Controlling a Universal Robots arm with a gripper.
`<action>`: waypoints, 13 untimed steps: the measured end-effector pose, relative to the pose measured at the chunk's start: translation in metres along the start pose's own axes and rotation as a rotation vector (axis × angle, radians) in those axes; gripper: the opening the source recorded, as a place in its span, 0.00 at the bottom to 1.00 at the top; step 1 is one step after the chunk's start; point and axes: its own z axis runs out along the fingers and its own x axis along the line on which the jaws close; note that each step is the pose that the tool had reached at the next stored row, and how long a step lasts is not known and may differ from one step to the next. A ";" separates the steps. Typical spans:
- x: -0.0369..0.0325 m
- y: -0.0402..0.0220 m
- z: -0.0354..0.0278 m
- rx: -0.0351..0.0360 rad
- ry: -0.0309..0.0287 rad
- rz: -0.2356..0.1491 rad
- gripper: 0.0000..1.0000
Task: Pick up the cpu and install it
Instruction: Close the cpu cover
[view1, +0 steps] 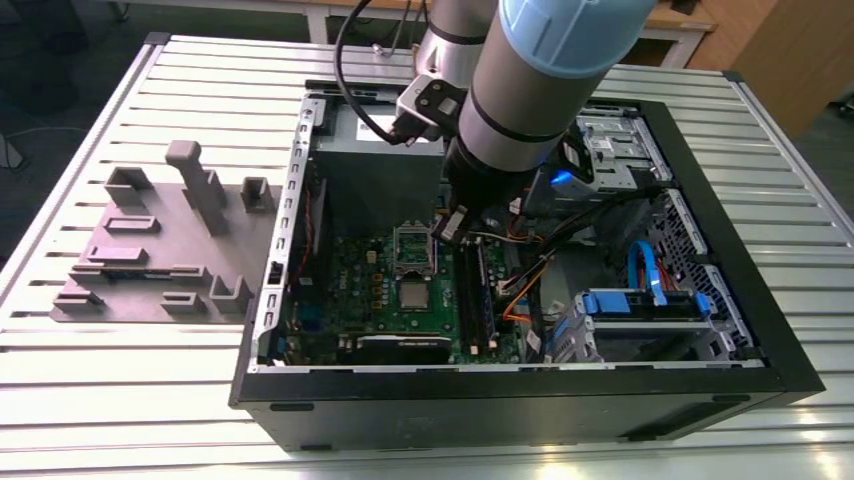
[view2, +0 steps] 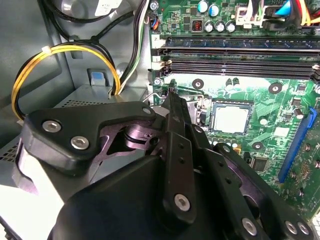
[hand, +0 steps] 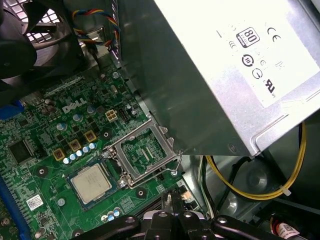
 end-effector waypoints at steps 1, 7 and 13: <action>0.0000 0.0000 0.0001 0.0000 0.0000 0.000 0.10; -0.0008 0.0003 0.0028 0.0000 -0.0001 0.000 0.10; -0.0035 0.0015 0.0088 -0.0001 -0.0003 0.000 0.10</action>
